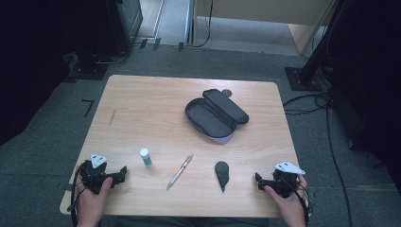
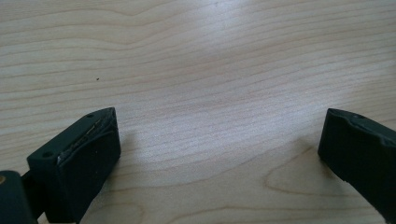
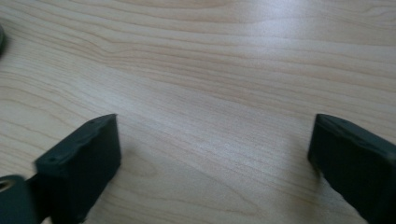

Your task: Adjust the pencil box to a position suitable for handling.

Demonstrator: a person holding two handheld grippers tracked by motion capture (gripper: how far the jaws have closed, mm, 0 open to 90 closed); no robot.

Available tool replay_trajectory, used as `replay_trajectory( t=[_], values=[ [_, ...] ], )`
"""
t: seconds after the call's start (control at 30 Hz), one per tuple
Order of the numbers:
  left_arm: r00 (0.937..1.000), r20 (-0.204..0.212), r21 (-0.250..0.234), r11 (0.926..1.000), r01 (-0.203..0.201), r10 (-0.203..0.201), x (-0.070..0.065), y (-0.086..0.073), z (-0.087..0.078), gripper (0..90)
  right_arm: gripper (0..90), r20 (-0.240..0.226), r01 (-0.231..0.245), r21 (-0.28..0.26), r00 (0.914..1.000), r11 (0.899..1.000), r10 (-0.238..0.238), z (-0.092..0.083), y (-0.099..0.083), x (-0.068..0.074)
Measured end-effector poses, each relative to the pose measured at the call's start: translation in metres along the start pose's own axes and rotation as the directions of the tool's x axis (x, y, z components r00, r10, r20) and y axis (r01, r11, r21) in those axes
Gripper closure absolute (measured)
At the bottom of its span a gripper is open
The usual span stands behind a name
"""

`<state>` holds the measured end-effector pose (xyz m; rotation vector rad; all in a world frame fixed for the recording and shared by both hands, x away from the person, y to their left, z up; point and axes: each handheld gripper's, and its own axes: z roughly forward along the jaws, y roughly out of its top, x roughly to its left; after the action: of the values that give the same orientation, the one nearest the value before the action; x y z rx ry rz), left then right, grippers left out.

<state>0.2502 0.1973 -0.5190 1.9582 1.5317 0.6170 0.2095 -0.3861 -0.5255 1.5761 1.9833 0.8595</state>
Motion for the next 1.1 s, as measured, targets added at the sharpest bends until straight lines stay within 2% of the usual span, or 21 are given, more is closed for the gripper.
replay_trajectory(
  t=[0.07, 0.13, 0.27, 0.53, 0.97, 1.03, 1.1],
  values=[
    [1.0, 0.0, 0.0, 1.0, 0.0, 0.0, 0.0, 0.0, 0.0, 0.0, 16.1, 0.013, -0.018, -0.014, 0.9997, 1.0, 0.018, -0.003, -0.001, 0.001],
    [1.0, 0.0, 0.0, 1.0, 0.0, 0.0, 0.0, 0.0, 0.0, 0.0, 19.6, 0.014, -0.02, -0.006, 0.9997, 1.0, 0.021, -0.006, -0.001, 0.002],
    [1.0, 0.0, 0.0, 1.0, 0.0, 0.0, 0.0, 0.0, 0.0, 0.0, 21.3, 0.004, -0.02, 0.0, 0.9998, 1.0, 0.02, -0.01, 0.001, 0.004],
    [1.0, 0.0, 0.0, 1.0, 0.0, 0.0, 0.0, 0.0, 0.0, 0.0, 23.5, -0.02, -0.039, -0.027, 0.9991, 0.999, 0.039, -0.02, 0.017, 0.012],
    [1.0, 0.0, 0.0, 1.0, 0.0, 0.0, 0.0, 0.0, 0.0, 0.0, 29.2, -0.016, -0.009, -0.063, 0.9998, 0.998, 0.008, -0.02, 0.04, 0.029],
    [1.0, 0.0, 0.0, 1.0, 0.0, 0.0, 0.0, 0.0, 0.0, 0.0, 30.0, -0.025, -0.006, -0.076, 0.9997, 0.997, 0.005, -0.018, 0.049, 0.034],
    [1.0, 0.0, 0.0, 1.0, 0.0, 0.0, 0.0, 0.0, 0.0, 0.0, 30.7, -0.056, -0.019, -0.077, 0.9983, 0.997, 0.015, -0.017, 0.055, 0.039]
  ],
)
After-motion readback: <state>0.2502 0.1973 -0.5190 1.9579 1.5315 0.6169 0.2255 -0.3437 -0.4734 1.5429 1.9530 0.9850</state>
